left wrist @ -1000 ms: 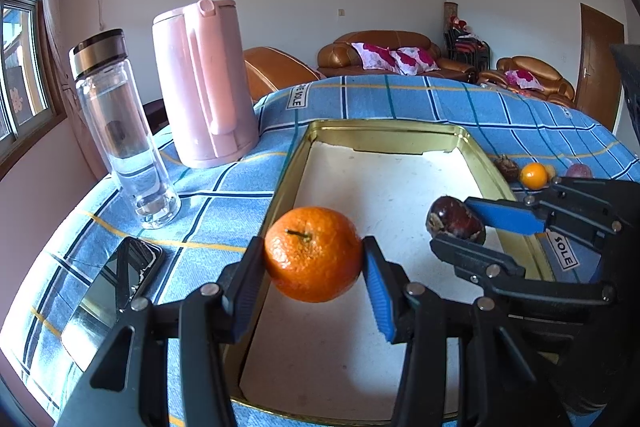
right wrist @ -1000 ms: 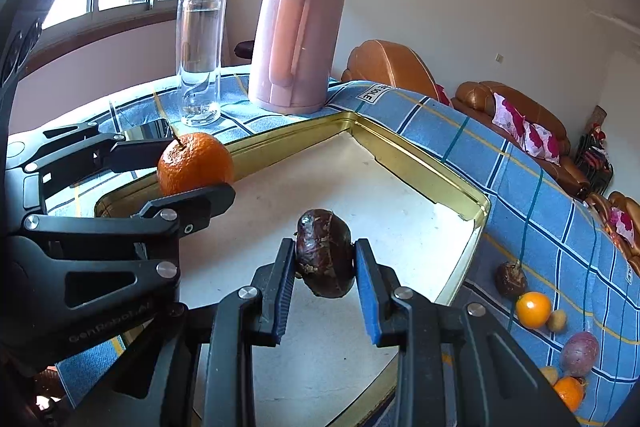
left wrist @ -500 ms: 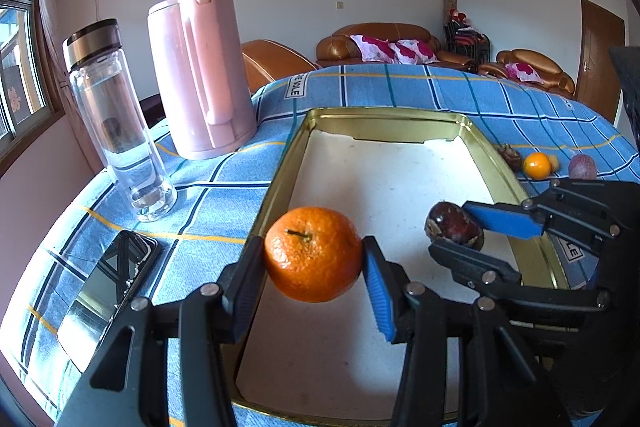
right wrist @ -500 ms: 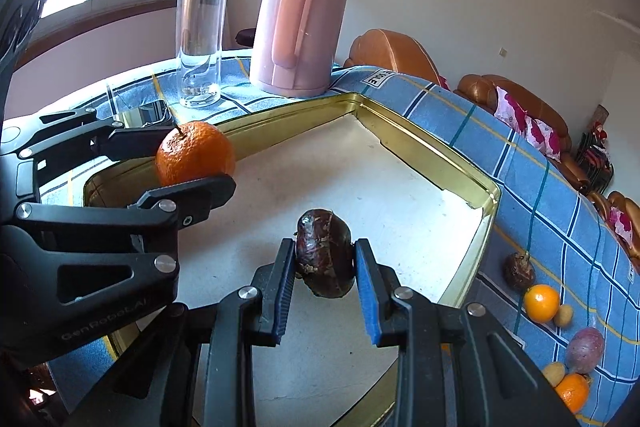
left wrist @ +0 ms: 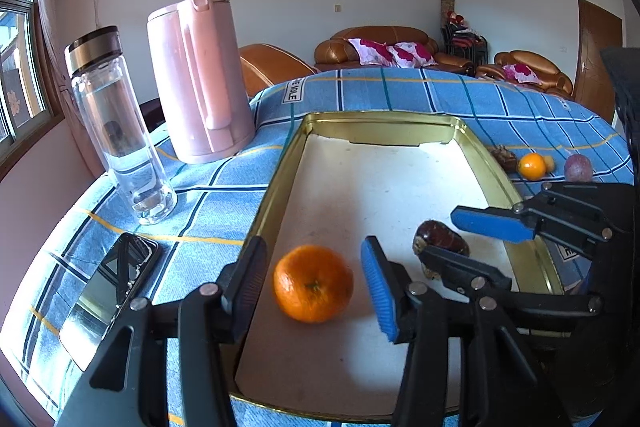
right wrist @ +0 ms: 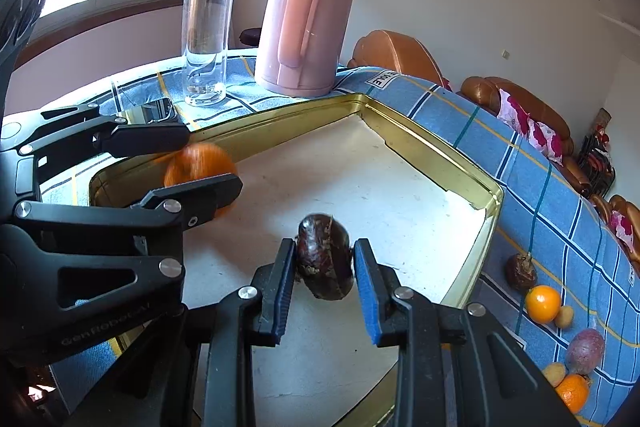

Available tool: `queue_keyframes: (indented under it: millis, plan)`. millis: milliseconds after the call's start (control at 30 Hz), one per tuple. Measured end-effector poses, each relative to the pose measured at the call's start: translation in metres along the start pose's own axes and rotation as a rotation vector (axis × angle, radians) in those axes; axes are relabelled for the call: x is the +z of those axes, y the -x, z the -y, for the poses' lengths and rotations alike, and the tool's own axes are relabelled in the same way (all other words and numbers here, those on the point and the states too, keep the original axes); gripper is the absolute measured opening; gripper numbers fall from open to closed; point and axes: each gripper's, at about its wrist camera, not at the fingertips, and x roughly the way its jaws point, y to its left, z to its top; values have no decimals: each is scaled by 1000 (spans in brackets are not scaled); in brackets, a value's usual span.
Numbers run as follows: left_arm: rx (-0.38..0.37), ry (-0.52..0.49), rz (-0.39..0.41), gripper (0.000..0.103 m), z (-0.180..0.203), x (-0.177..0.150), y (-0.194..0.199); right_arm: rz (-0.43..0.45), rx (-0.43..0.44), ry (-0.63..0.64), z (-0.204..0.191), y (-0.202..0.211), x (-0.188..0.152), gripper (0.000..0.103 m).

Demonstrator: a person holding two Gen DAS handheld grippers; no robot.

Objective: Organize fruits
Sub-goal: 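Open the left tool to drop the mandarin in the tray while the right tool releases the mangosteen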

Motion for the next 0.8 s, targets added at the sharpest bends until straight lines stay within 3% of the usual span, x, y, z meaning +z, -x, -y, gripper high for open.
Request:
queue_keyframes:
  millis: [67, 167, 533, 800]
  plan:
    - [5, -3, 11, 59, 1, 1, 4, 6, -7, 3, -1, 2, 0, 36]
    - [11, -4, 25, 63, 1, 2, 9, 27, -22, -1, 1, 6, 0, 52]
    - [62, 57, 85, 75, -22, 10, 30, 112, -84, -77, 26, 36, -8, 59]
    - [61, 74, 115, 79, -15, 12, 39, 143, -157, -123, 51, 58, -28, 59]
